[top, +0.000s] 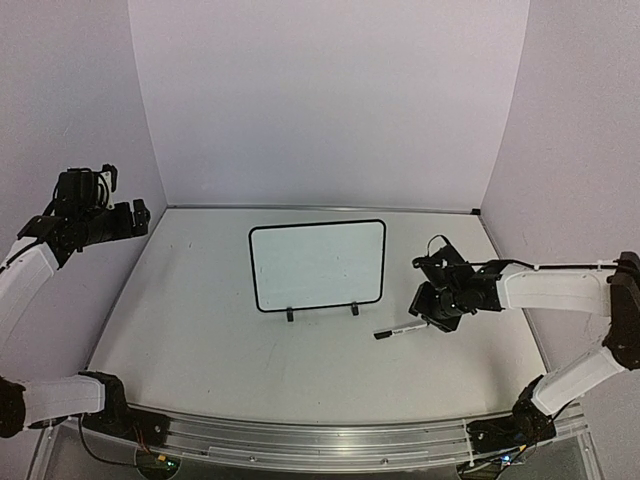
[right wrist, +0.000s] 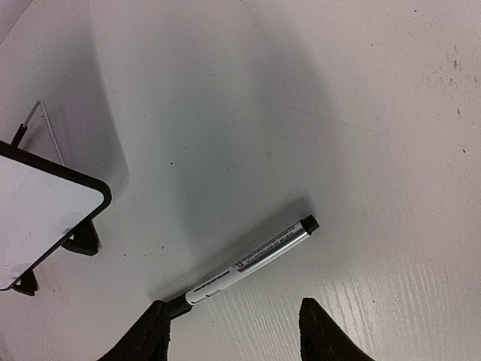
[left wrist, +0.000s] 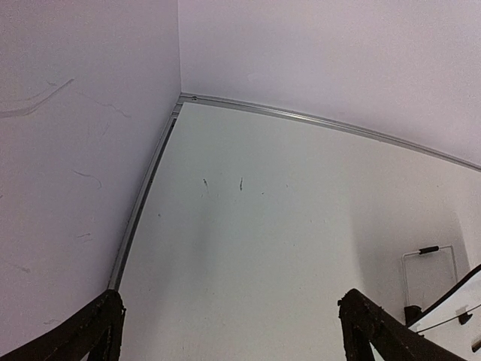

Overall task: Write a sentence on the whiteboard
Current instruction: Pick up the whiteboard marker from the corner of the board.

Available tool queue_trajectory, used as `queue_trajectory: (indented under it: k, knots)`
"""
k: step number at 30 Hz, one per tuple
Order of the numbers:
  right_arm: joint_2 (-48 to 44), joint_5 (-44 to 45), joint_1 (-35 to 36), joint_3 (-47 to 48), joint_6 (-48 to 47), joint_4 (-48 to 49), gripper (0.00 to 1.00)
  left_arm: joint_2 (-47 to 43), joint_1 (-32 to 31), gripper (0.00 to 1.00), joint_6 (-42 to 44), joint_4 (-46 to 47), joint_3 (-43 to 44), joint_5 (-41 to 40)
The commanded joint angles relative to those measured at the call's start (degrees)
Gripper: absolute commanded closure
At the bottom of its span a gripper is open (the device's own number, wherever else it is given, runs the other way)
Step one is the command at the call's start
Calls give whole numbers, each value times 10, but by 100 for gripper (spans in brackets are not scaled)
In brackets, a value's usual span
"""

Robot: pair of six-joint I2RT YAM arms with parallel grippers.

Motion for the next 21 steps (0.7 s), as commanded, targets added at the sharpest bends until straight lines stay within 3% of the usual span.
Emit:
queue_trajectory:
  k: [1, 21]
  knots:
    - [30, -32, -16, 21, 18, -8, 46, -2, 2, 1, -8, 21, 1, 5]
    - [152, -15, -27, 74, 16, -8, 53, -3, 2, 0, -8, 18, 1, 8]
